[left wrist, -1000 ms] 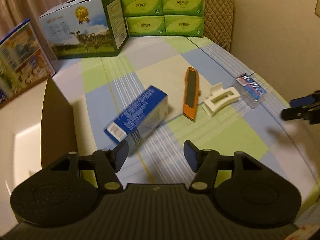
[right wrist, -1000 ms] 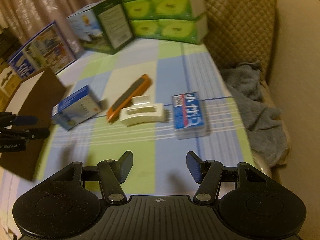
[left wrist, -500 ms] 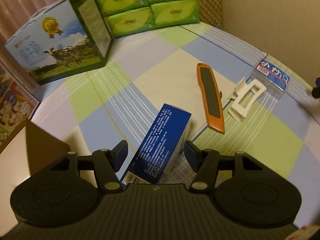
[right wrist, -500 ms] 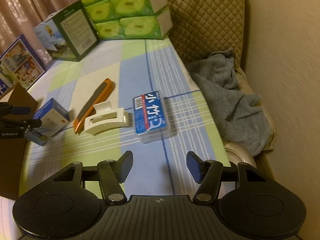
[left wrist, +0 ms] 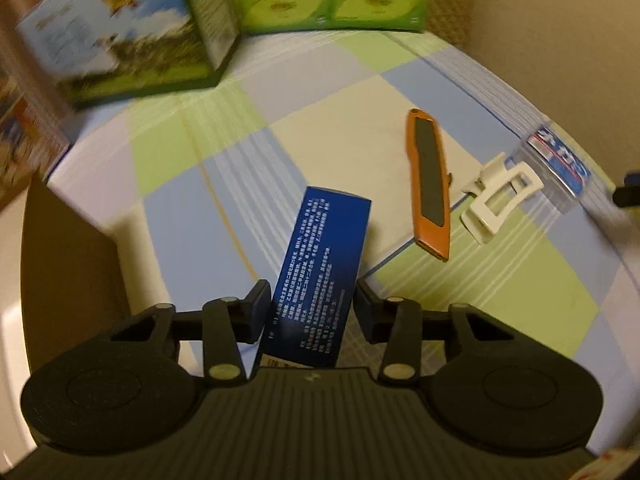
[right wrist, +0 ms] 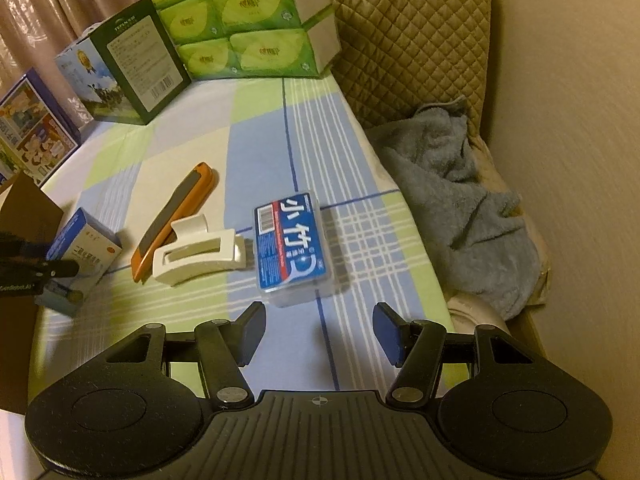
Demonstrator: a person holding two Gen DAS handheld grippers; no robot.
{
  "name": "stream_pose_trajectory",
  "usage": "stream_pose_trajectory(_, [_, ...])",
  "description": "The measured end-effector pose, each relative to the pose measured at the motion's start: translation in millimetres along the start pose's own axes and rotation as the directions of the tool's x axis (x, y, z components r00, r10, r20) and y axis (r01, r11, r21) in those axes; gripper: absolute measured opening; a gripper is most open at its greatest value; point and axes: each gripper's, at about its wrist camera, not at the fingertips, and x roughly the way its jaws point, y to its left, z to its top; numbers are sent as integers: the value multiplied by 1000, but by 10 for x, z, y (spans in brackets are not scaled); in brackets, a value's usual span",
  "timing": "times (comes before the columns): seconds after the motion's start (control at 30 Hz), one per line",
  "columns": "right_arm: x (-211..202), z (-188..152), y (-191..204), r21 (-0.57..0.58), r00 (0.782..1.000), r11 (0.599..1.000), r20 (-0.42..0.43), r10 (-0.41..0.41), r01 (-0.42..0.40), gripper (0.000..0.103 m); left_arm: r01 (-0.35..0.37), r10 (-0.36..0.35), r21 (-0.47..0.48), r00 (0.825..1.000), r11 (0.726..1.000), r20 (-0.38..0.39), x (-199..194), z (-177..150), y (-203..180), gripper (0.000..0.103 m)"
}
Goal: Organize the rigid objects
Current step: 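Grasp the blue medicine box upright with the left tool, then grasp the blue toothbrush case with the right tool while the left tool holds the medicine box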
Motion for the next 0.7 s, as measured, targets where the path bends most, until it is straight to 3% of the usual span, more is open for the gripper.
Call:
stream_pose_trajectory(0.17, [83, 48, 43, -26, 1000, 1000, 10, 6, -6, 56, -35, 28, -166, 999, 986, -44, -98, -112, -21, 34])
stream_pose_trajectory(0.33, [213, 75, 106, -70, 1000, 998, 17, 9, -7, 56, -78, 66, -245, 996, 966, -60, -219, -309, -188, 34])
stream_pose_trajectory(0.7, [591, 198, 219, -137, 1000, 990, 13, -6, 8, 56, -84, 70, -255, 996, 963, -62, -149, -344, -275, 35])
